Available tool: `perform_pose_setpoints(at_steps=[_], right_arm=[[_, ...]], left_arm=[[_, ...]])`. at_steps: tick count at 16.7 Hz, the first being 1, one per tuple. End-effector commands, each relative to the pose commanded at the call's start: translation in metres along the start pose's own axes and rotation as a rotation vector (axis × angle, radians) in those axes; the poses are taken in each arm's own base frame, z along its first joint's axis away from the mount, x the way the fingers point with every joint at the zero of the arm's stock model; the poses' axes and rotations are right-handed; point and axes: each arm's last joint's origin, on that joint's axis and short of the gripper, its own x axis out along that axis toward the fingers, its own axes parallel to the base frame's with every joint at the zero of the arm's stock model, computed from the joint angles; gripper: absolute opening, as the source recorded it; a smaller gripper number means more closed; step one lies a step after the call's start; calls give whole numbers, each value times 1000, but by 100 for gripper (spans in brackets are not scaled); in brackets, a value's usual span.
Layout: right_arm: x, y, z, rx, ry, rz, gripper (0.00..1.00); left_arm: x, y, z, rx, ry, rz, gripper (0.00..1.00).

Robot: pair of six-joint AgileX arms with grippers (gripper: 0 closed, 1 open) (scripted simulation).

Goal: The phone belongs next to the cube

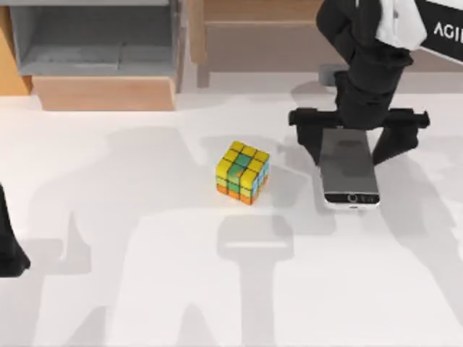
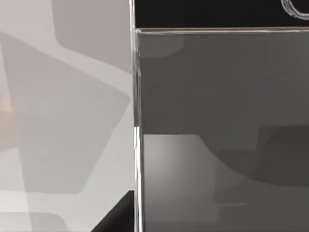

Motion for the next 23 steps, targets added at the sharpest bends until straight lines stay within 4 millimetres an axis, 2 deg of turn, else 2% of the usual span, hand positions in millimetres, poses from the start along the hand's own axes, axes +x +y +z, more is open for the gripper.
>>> perform_pose_setpoints(at_steps=[6, 10, 14, 23], right_arm=[[8, 0, 3, 0, -48, -7, 0], [26, -1, 3, 1, -30, -31, 0], [26, -1, 3, 1, -30, -31, 0], [26, -1, 3, 1, -30, -31, 68]], left_arm=[[0, 0, 0, 0, 0, 0, 100], [0, 0, 0, 0, 0, 0, 100], [0, 0, 0, 0, 0, 0, 100], [0, 0, 0, 0, 0, 0, 100]])
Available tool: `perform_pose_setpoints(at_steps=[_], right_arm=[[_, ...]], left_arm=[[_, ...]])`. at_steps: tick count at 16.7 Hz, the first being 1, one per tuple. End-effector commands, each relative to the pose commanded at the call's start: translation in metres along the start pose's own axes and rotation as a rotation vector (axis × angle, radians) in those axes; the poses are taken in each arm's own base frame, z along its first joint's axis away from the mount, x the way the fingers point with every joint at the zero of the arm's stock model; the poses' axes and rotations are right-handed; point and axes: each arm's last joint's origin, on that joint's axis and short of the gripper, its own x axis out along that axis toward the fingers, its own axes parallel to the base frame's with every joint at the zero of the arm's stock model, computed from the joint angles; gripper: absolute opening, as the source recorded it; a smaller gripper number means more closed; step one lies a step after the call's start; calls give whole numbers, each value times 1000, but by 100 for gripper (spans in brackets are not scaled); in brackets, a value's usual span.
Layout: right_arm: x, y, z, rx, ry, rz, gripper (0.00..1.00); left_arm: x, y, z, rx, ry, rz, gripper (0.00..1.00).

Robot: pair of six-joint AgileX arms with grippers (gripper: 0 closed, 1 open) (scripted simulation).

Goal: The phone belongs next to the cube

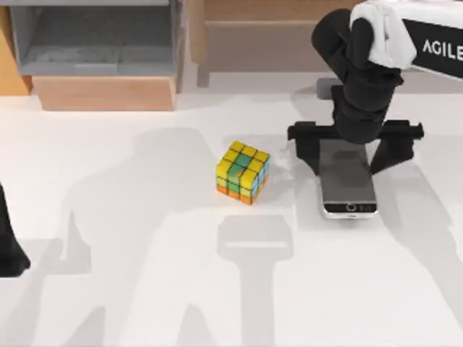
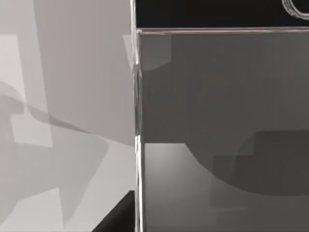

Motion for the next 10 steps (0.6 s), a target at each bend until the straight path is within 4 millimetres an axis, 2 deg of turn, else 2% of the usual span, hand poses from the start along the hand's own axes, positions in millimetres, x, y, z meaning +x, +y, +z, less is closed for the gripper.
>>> perform_pose_setpoints(at_steps=[4, 10], right_arm=[[0, 0, 0, 0, 0, 0, 98], [0, 0, 0, 0, 0, 0, 100]], left_arm=[[0, 0, 0, 0, 0, 0, 100], [0, 0, 0, 0, 0, 0, 100]])
